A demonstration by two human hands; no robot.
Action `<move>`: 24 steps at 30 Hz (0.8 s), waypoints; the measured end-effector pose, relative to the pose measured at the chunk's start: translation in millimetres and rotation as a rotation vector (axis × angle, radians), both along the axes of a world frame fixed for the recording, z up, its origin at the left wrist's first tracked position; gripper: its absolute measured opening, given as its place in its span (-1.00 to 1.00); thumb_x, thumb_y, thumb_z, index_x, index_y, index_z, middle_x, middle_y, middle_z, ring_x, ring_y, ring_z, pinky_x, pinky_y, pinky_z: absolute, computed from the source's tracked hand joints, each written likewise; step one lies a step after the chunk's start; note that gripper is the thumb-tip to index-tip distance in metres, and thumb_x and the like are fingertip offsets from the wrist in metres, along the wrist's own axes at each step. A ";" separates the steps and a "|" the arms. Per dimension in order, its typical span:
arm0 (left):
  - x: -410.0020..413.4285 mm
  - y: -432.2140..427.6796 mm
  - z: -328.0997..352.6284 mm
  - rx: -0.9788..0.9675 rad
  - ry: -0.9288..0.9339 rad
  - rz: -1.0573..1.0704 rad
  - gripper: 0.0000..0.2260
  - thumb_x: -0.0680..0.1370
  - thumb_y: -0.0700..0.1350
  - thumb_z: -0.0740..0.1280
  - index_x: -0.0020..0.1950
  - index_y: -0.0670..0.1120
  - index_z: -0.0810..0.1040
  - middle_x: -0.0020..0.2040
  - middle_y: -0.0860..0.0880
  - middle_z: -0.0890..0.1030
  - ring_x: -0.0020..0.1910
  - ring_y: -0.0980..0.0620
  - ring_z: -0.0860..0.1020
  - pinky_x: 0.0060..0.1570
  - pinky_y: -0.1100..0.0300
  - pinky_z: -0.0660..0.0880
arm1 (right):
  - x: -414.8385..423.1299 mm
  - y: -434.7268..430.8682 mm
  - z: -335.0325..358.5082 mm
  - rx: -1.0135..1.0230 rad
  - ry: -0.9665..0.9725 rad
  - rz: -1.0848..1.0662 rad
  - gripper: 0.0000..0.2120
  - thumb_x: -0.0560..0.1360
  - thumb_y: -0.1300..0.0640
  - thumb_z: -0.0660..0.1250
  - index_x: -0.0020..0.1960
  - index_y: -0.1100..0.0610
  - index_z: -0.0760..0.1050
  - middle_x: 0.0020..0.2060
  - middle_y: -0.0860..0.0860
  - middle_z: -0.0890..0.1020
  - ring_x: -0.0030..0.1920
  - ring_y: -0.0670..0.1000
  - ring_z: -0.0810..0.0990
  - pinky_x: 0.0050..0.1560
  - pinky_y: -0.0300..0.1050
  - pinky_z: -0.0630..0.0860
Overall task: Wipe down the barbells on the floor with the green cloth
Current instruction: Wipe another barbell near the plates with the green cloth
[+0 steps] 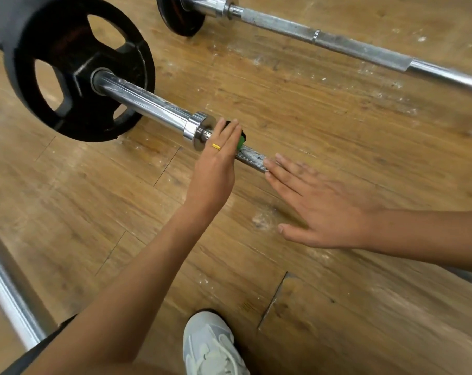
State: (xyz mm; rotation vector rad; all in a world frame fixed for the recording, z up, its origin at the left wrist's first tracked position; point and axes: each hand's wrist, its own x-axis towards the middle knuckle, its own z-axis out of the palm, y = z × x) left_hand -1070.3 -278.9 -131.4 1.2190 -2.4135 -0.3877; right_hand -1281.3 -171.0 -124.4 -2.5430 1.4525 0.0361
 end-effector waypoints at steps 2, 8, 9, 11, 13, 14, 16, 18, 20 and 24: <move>11.4 -2.9 1.9 0.008 -0.028 -0.028 -0.55 0.63 -0.45 0.15 0.53 -0.31 0.33 0.54 -0.21 0.34 0.58 -0.19 0.21 0.54 -0.01 0.24 | 3.5 3.5 -0.4 -0.009 0.001 -0.001 -0.17 0.60 -0.34 -0.11 0.63 0.22 -0.18 0.61 0.14 -0.23 0.59 0.05 -0.35 0.56 -0.05 -0.32; 14.0 12.1 3.4 0.042 0.039 0.121 -0.58 0.68 -0.35 0.15 0.55 -0.27 0.30 0.57 -0.18 0.30 0.61 -0.13 0.14 0.56 0.12 0.15 | 13.2 11.9 0.2 0.002 0.002 0.019 -0.16 0.59 -0.33 -0.09 0.62 0.23 -0.20 0.60 0.17 -0.26 0.59 0.07 -0.35 0.58 -0.01 -0.30; 13.2 16.3 3.0 0.041 0.032 0.075 -0.58 0.66 -0.38 0.16 0.54 -0.30 0.32 0.55 -0.20 0.32 0.60 -0.16 0.16 0.55 0.09 0.17 | 15.0 13.3 1.0 0.008 0.003 0.021 -0.16 0.59 -0.33 -0.10 0.62 0.23 -0.20 0.59 0.17 -0.27 0.59 0.07 -0.36 0.58 0.00 -0.28; 16.1 22.9 2.8 0.033 0.015 -0.033 -0.58 0.63 -0.43 0.18 0.51 -0.34 0.34 0.52 -0.25 0.35 0.57 -0.22 0.21 0.55 0.05 0.19 | 18.3 15.7 2.3 0.025 0.007 0.023 -0.15 0.58 -0.34 -0.13 0.61 0.22 -0.26 0.58 0.16 -0.33 0.57 0.06 -0.40 0.56 0.01 -0.29; 24.7 21.3 3.3 0.035 -0.005 -0.082 -0.57 0.62 -0.45 0.19 0.51 -0.34 0.34 0.52 -0.25 0.35 0.57 -0.22 0.23 0.55 0.04 0.18 | 21.7 18.4 3.3 0.045 0.012 0.030 -0.15 0.58 -0.34 -0.15 0.60 0.20 -0.31 0.56 0.15 -0.38 0.55 0.06 -0.44 0.55 0.00 -0.32; 29.6 18.1 3.8 0.027 -0.021 -0.079 -0.56 0.61 -0.45 0.20 0.51 -0.34 0.34 0.53 -0.25 0.35 0.57 -0.21 0.23 0.55 0.03 0.19 | 23.0 19.9 3.1 0.050 0.014 0.032 -0.16 0.58 -0.34 -0.15 0.60 0.20 -0.33 0.56 0.15 -0.40 0.55 0.06 -0.46 0.55 0.00 -0.33; 36.6 11.4 5.4 0.035 -0.037 0.003 -0.55 0.62 -0.44 0.19 0.53 -0.31 0.33 0.54 -0.22 0.34 0.58 -0.19 0.22 0.55 0.00 0.21 | 25.5 23.5 1.9 0.044 0.013 0.031 -0.16 0.59 -0.33 -0.14 0.60 0.21 -0.33 0.55 0.15 -0.40 0.55 0.06 -0.46 0.55 0.01 -0.34; 39.1 9.1 8.4 0.066 -0.038 0.092 -0.54 0.63 -0.42 0.18 0.54 -0.28 0.32 0.56 -0.20 0.32 0.59 -0.16 0.19 0.56 0.00 0.19 | 29.7 27.6 1.6 0.023 -0.001 0.031 -0.16 0.59 -0.32 -0.11 0.60 0.22 -0.28 0.57 0.17 -0.36 0.57 0.08 -0.42 0.57 0.03 -0.32; 37.5 16.8 11.0 0.067 -0.056 0.077 -0.54 0.63 -0.42 0.17 0.54 -0.27 0.32 0.56 -0.19 0.32 0.60 -0.15 0.17 0.56 0.05 0.18 | 33.4 31.1 0.9 0.003 -0.010 0.027 -0.17 0.59 -0.30 -0.07 0.61 0.24 -0.19 0.59 0.19 -0.27 0.59 0.10 -0.33 0.57 0.02 -0.26; 40.2 35.6 9.3 0.053 -0.067 -0.056 -0.54 0.58 -0.49 0.18 0.50 -0.35 0.35 0.52 -0.27 0.36 0.57 -0.23 0.23 0.54 -0.01 0.22 | 38.9 34.7 -1.5 -0.060 0.026 0.052 -0.21 0.58 -0.21 0.05 0.60 0.30 -0.01 0.60 0.24 -0.09 0.61 0.19 -0.14 0.54 0.07 -0.12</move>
